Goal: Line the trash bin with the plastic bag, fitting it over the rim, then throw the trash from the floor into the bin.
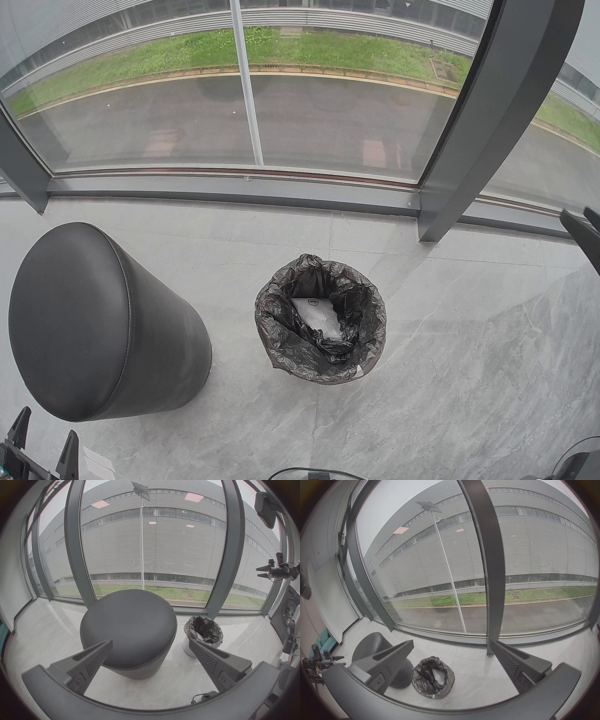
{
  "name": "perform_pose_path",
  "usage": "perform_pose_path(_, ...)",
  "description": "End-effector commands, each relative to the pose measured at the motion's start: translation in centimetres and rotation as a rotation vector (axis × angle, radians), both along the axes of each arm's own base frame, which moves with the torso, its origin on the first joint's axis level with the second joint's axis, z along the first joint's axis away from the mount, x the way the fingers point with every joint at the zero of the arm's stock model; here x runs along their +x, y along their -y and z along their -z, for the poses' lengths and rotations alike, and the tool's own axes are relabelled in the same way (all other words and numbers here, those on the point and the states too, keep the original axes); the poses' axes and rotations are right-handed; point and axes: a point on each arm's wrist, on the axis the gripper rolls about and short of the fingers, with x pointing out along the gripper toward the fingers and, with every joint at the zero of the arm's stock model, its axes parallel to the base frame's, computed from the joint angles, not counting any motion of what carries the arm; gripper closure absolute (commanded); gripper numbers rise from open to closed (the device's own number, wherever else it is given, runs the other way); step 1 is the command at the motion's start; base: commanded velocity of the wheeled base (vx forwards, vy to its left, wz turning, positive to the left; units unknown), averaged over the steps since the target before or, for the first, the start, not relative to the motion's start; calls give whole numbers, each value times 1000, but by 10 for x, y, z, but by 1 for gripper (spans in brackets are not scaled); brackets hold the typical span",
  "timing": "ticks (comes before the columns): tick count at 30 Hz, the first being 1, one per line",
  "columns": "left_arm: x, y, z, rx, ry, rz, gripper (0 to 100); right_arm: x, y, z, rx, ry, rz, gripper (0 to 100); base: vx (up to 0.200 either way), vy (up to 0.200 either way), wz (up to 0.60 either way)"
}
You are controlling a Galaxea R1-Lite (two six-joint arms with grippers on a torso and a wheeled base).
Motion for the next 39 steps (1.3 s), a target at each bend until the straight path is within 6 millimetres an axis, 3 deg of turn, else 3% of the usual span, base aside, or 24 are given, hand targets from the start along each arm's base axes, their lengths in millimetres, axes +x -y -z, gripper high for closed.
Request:
perform_pose_path(1, 0, 0, 5, -11, 6, -26, 0, -56, 27, 33, 9, 24, 15, 0, 0, 0, 0)
perform_pose_path(8, 0, 0, 5, -6, 6, -25, 0, -93, 44, 83, -3, -4, 118, 0, 0, 0, 0)
perform_pose_path(12, 0, 0, 5, -6, 6, -25, 0, -104, 46, 99, -26, -15, 253, 0, 0, 0, 0)
perform_pose_path(19, 0, 0, 5, -14, 6, -26, 0, -128, 48, 121, -31, 33, 343, 0, 0, 0, 0)
perform_pose_path(30, 0, 0, 5, -17, 6, -28, 0, -130, 43, 149, -102, 36, 430, 0, 0, 0, 0)
perform_pose_path(35, 0, 0, 5, -19, 6, -28, 0, -116, 42, 183, -120, -55, 406, 0, 0, 0, 0)
perform_pose_path(39, 0, 0, 5, -17, 6, -26, 0, -116, 42, 182, -111, -33, 401, 0, 0, 0, 0)
